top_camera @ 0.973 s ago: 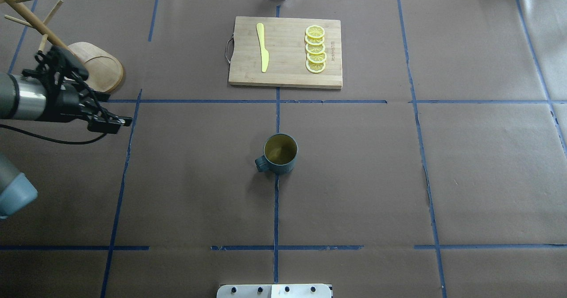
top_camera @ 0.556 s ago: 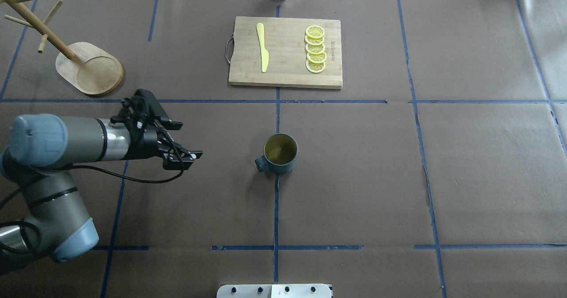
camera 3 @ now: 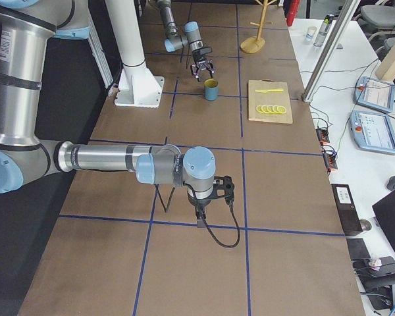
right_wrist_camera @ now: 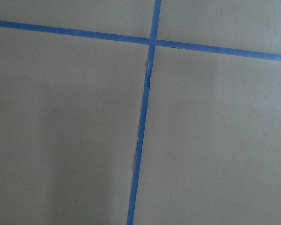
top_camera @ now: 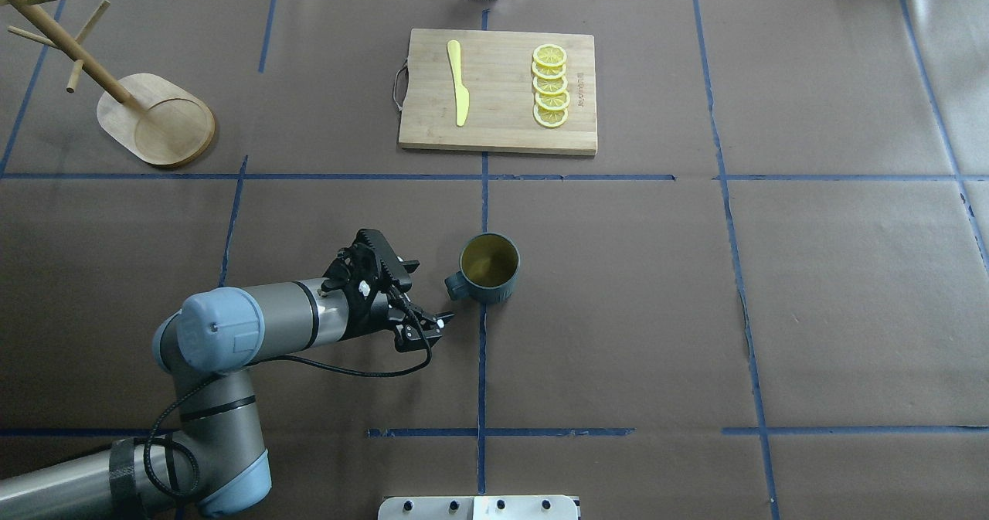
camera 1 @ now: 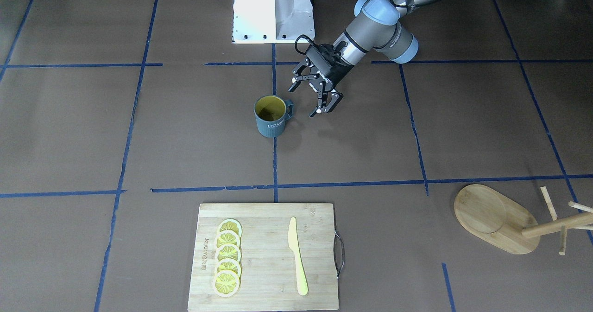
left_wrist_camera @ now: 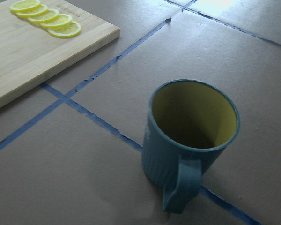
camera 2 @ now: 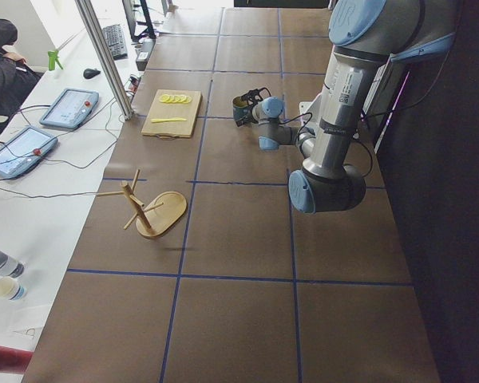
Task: Hang cup on storage rack
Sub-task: 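Grasp the teal mug by its handle with the left gripper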
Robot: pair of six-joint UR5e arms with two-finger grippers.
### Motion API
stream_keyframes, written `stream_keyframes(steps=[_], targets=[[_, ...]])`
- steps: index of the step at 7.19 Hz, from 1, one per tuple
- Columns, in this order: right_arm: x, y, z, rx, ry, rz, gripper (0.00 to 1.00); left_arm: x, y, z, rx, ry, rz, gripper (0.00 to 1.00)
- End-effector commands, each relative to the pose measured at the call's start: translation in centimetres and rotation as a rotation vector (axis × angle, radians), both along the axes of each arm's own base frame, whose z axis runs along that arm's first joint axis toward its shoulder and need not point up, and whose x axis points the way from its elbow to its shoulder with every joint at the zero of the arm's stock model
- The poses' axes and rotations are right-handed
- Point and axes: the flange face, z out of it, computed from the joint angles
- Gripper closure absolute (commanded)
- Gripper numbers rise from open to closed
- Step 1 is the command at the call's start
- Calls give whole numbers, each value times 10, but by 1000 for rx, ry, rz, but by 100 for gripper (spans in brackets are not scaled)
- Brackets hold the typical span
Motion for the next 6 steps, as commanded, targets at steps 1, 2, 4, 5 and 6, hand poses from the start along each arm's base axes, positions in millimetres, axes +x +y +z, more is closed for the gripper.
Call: stream_keyframes(steps=[1,2,4,5,6], targets=[[0,0,-1,2,0,0,0,15,-1,-6,10,19,-5,2],[0,0,-1,3,-1,-1,0,31,-7,-9,9,15,-5,2],[0,0,-1,3,-1,-1,0,36,-8,-10,7,14,-5,3],[0,0,-1,3,-1,-1,0,38,-8,-15,9,16,-5,9],[0,0,-2,5,-1,-2,0,38,-8,-16,8,18,-5,23]])
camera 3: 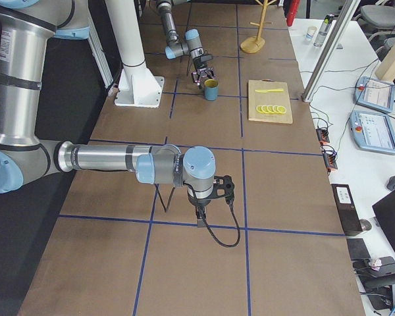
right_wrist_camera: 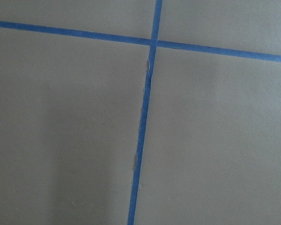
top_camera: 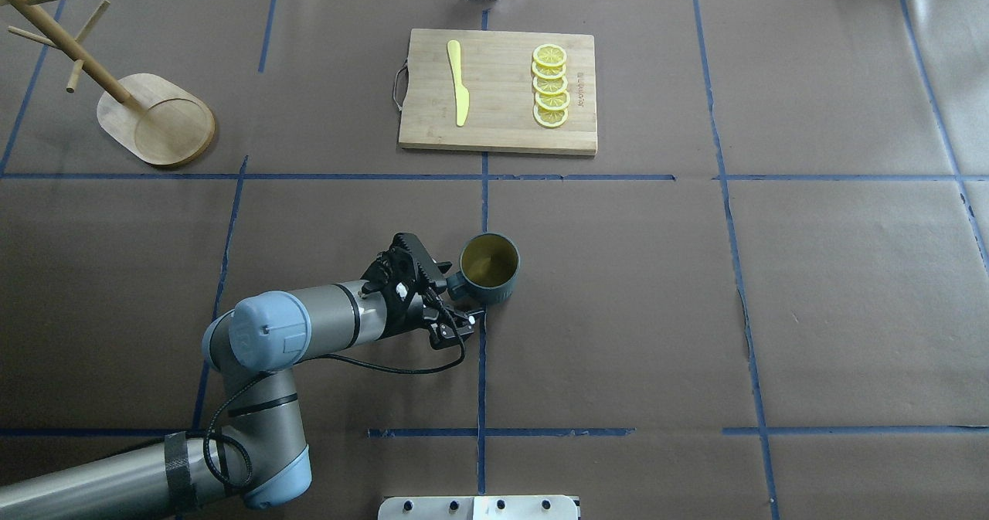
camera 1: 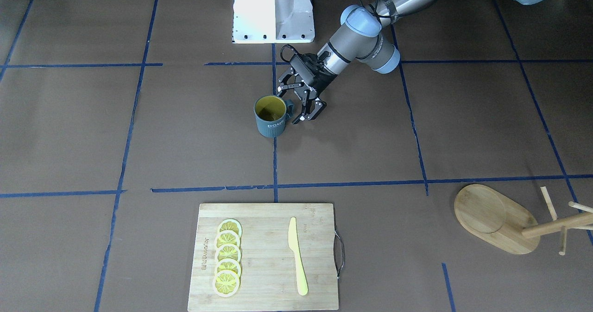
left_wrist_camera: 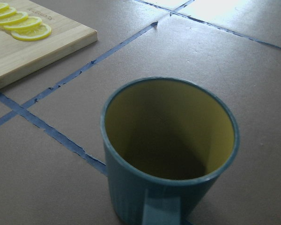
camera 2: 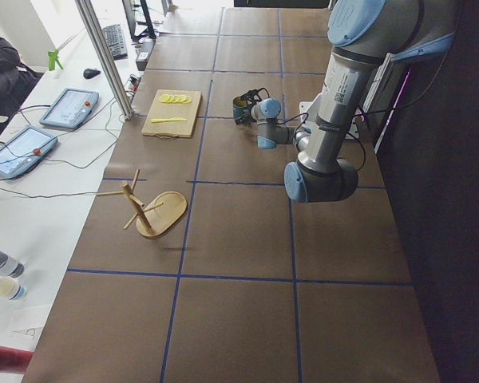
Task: Hang cup on storage rack
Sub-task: 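Grasp the teal mug by its handle with the left gripper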
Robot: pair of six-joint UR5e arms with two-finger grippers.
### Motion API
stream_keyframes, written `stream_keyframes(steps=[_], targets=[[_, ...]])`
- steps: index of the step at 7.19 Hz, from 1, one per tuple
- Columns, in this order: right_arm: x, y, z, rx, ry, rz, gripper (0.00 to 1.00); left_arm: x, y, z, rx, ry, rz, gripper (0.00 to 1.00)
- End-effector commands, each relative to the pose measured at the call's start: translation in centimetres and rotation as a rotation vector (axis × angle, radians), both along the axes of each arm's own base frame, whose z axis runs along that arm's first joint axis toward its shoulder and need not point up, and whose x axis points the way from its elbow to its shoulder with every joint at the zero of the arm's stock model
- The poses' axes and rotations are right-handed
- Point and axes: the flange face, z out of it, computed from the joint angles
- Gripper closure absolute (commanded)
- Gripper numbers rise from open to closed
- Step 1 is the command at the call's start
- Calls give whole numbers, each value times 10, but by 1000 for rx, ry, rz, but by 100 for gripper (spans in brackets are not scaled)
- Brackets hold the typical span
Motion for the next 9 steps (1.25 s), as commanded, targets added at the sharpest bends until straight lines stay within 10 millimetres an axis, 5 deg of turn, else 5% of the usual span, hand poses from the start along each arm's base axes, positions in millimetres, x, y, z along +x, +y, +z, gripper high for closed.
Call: stream_keyframes(steps=[1,4,7,9], targets=[[0,0,-1,2,0,-1,0,2,-1,-5,1,4,0,35],[0,0,-1,2,0,-1,0,2,-1,-6,-10,10,0,96],[0,0,-1,4,0,-3,0,-2,1,-14,-7,33,1,100],[0,0,0,2,0,-3,0,-14,3,-32,-179,151,3,100]])
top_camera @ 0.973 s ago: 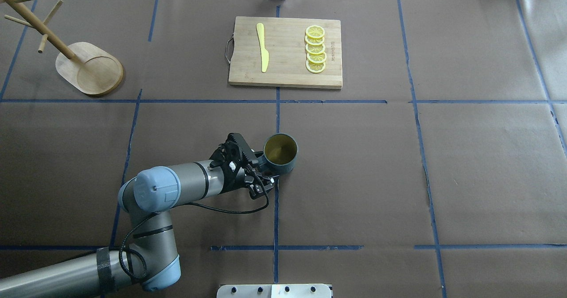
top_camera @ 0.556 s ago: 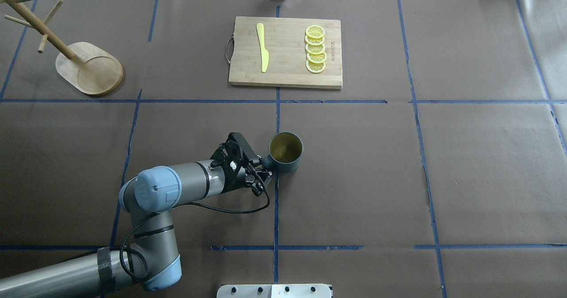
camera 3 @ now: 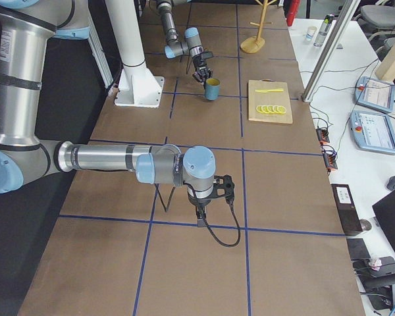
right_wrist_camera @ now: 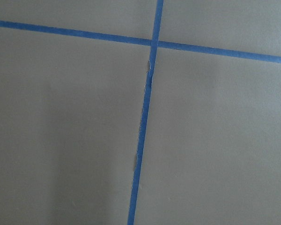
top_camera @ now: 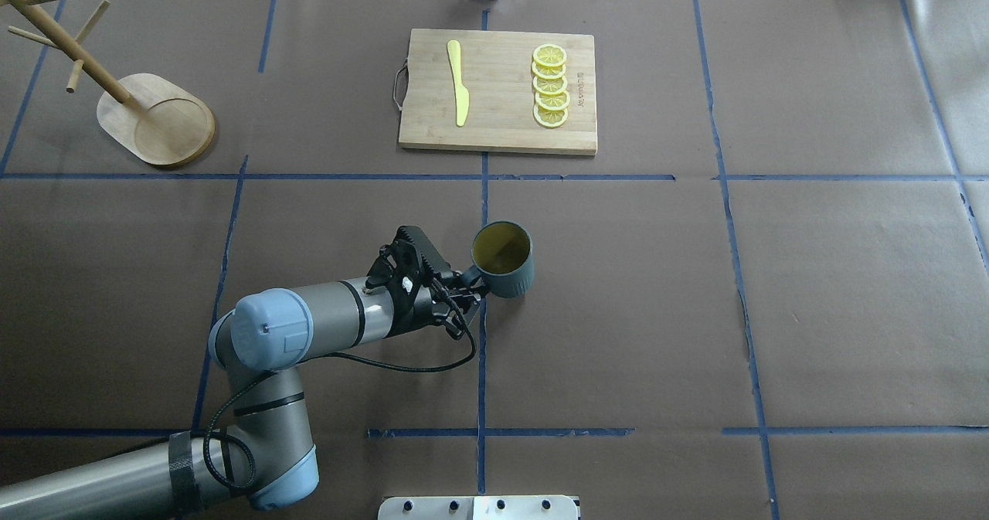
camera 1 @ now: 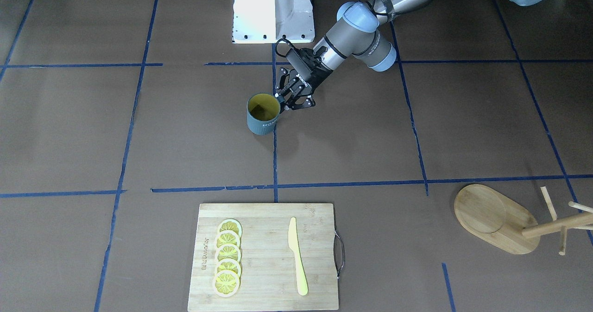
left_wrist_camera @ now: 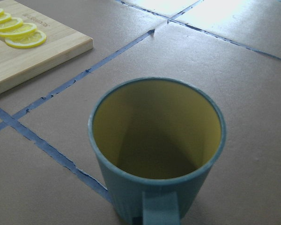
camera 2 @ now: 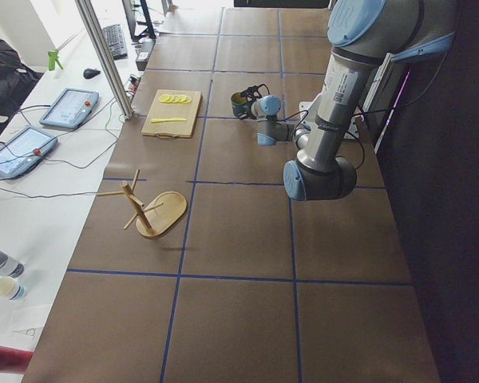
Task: Hang cup on storage rack
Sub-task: 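Lift the mug and carry it toward the wooden rack with the left gripper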
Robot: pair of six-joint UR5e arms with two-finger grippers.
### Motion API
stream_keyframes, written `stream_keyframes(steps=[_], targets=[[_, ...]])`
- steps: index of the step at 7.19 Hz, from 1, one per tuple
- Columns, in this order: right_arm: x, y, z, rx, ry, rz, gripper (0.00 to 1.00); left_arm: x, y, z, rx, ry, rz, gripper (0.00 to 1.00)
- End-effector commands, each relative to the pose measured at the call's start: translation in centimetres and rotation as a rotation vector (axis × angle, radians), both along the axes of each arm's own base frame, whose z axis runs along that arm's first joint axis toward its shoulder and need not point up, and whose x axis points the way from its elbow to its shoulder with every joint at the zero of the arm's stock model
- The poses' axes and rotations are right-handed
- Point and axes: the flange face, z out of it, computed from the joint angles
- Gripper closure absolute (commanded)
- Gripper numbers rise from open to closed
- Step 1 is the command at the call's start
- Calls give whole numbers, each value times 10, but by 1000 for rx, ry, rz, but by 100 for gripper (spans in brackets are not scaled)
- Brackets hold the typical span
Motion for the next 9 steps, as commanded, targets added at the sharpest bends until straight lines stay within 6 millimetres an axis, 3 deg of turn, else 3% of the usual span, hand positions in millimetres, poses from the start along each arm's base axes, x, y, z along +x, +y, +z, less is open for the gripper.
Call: stream_keyframes(steps=[1,2,4,6,7,9], targets=[[0,0,1,-1,2,-4,0,-10,2,-15,-209,118,9,100],[-1,0,1,0,2,-5,0,-14,-2,-8,-344,163,4,100],[-2,-1,0,6,2,-10,0,-42,-42,-9,-716,339,-50,93],[-4,-1,0,3,0,-12,0,-82,-76,-25,-973,523,-73,94],[-4,-5,-3,10,0,-13,0,-116,-109,-26,-1159,624,-65,95],[-7,-5,-3,7,1,-16,0,-209,-166,-8,-1435,785,-10,95]])
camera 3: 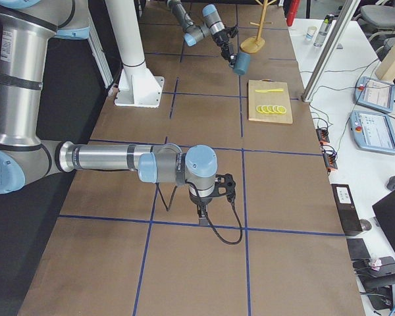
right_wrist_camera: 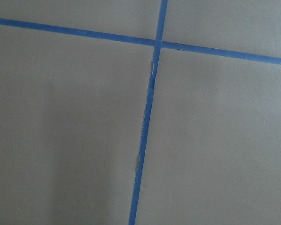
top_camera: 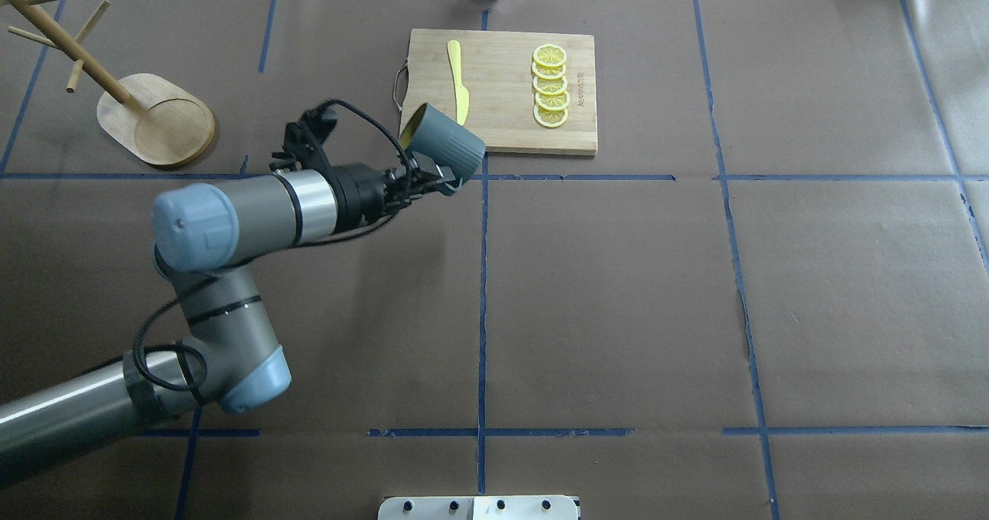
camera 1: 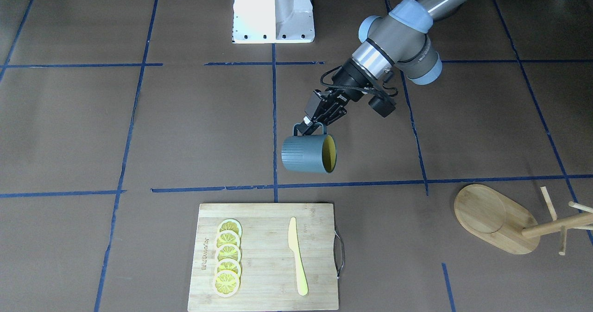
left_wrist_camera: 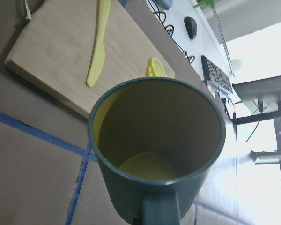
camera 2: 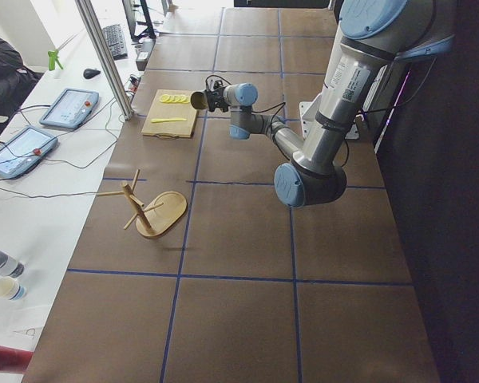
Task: Hang cup on storage rack
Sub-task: 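Lift the mug and carry it toward the wooden rack with the left gripper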
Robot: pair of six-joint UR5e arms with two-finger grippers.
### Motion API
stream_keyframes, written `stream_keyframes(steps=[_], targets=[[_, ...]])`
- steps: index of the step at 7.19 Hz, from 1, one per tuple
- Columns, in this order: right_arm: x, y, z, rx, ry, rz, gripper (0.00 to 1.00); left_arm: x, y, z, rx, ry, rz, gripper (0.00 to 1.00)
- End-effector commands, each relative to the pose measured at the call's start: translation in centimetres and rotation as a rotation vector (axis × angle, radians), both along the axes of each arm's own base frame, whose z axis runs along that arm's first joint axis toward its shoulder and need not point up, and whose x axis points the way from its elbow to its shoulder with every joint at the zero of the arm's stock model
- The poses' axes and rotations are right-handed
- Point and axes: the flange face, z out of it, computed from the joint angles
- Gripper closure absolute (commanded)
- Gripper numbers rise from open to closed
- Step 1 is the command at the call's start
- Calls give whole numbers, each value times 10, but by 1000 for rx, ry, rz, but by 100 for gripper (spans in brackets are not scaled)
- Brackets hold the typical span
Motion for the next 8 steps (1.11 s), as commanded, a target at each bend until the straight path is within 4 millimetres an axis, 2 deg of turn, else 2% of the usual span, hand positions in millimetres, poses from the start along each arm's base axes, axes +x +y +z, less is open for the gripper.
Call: stream_keyframes(steps=[1,3,4,5,7,8], targets=[[-1,-1,0,1,1,-3,0,-91,-52,14,-288,197,-3,95],[-1,-3,-1,5,1,-4,0,-142,-74,21,-415,334,-11,95],[-1,-7,-4,12,1,-3,0,-163,-75,34,-446,397,-1,95],[-1,-7,-5,15,1,-5,0,-191,-79,56,-480,471,6,95],[-1,-8,-5,16,3,-6,0,-250,-99,118,-508,455,26,95],[-1,-8,-5,18,3,-8,0,-269,-102,146,-492,496,19,95]])
